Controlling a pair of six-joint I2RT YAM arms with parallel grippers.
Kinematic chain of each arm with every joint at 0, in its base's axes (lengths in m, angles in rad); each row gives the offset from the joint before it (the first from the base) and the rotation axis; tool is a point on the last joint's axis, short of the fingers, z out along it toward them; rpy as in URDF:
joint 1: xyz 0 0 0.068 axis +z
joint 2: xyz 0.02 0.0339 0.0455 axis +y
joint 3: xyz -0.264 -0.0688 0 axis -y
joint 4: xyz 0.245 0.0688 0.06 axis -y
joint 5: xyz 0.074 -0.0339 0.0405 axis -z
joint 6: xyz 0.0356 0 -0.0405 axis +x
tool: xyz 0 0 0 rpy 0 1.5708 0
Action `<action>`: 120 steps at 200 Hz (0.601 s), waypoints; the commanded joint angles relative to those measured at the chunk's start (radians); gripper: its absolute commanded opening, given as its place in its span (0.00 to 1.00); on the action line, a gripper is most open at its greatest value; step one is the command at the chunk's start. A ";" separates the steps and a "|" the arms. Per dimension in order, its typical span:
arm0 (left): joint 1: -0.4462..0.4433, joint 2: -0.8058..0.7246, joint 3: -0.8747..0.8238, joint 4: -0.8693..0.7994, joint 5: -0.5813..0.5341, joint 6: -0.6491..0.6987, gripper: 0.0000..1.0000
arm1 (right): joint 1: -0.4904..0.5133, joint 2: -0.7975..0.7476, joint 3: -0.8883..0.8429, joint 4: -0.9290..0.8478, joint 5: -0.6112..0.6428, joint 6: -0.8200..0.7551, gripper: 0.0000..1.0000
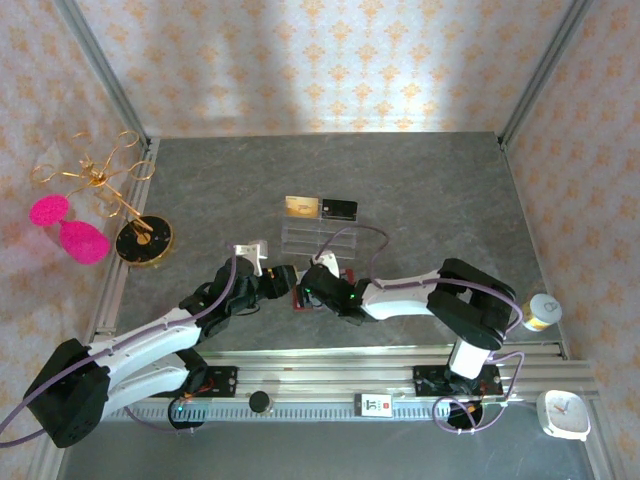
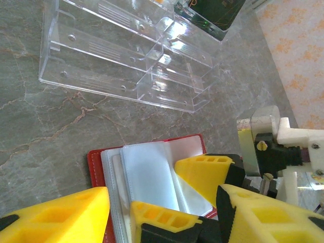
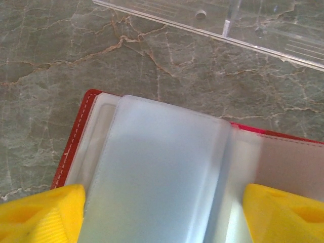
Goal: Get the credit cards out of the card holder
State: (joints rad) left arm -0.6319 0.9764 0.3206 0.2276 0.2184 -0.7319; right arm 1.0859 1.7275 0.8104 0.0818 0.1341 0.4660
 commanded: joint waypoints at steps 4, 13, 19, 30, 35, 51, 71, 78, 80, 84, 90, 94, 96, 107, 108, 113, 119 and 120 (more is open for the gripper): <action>0.011 -0.004 -0.005 0.007 -0.004 0.014 0.59 | 0.014 0.061 -0.001 -0.051 -0.068 0.008 0.77; 0.011 -0.003 -0.006 0.009 0.001 0.014 0.59 | 0.014 0.066 -0.001 -0.057 -0.065 0.013 0.74; 0.011 0.000 -0.006 0.012 0.002 0.014 0.59 | 0.014 0.069 -0.002 -0.060 -0.062 0.015 0.72; 0.011 0.006 -0.009 0.019 0.013 0.012 0.59 | 0.014 0.068 -0.005 -0.059 -0.057 0.024 0.65; 0.011 0.009 -0.009 0.019 0.016 0.012 0.58 | 0.014 0.066 -0.008 -0.055 -0.057 0.027 0.62; 0.011 0.024 -0.007 0.026 0.028 0.012 0.57 | 0.014 0.055 -0.016 -0.045 -0.047 0.038 0.53; 0.011 0.042 -0.011 0.048 0.043 0.008 0.53 | 0.013 0.041 -0.029 -0.024 -0.036 0.052 0.44; 0.011 0.050 -0.011 0.056 0.049 0.006 0.51 | 0.014 0.034 -0.036 -0.008 -0.040 0.053 0.42; 0.011 0.052 -0.011 0.059 0.052 0.006 0.50 | 0.013 0.033 -0.038 -0.004 -0.042 0.054 0.41; 0.011 0.058 -0.010 0.064 0.058 0.006 0.48 | 0.014 0.031 -0.040 0.004 -0.044 0.054 0.41; 0.011 0.068 -0.009 0.068 0.065 0.005 0.46 | 0.014 0.030 -0.043 0.013 -0.045 0.056 0.40; 0.011 0.073 -0.008 0.070 0.067 0.005 0.44 | 0.013 0.028 -0.045 0.017 -0.045 0.058 0.40; 0.011 0.077 -0.008 0.071 0.069 0.005 0.44 | 0.014 0.028 -0.046 0.018 -0.044 0.058 0.39; 0.009 0.094 -0.007 0.082 0.079 0.005 0.39 | 0.014 0.021 -0.052 0.029 -0.039 0.063 0.35; 0.009 0.096 -0.008 0.083 0.080 0.005 0.39 | 0.014 0.020 -0.053 0.030 -0.039 0.063 0.35; 0.009 0.104 -0.009 0.089 0.082 0.003 0.37 | 0.013 0.016 -0.058 0.038 -0.039 0.066 0.34; 0.007 0.114 -0.012 0.102 0.088 0.001 0.35 | 0.014 0.012 -0.061 0.043 -0.038 0.071 0.31; 0.007 0.117 -0.012 0.104 0.089 0.001 0.35 | 0.014 0.011 -0.062 0.044 -0.039 0.072 0.30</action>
State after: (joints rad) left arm -0.6273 1.0630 0.3187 0.2668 0.2726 -0.7361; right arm 1.0878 1.7412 0.7925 0.1566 0.1276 0.5159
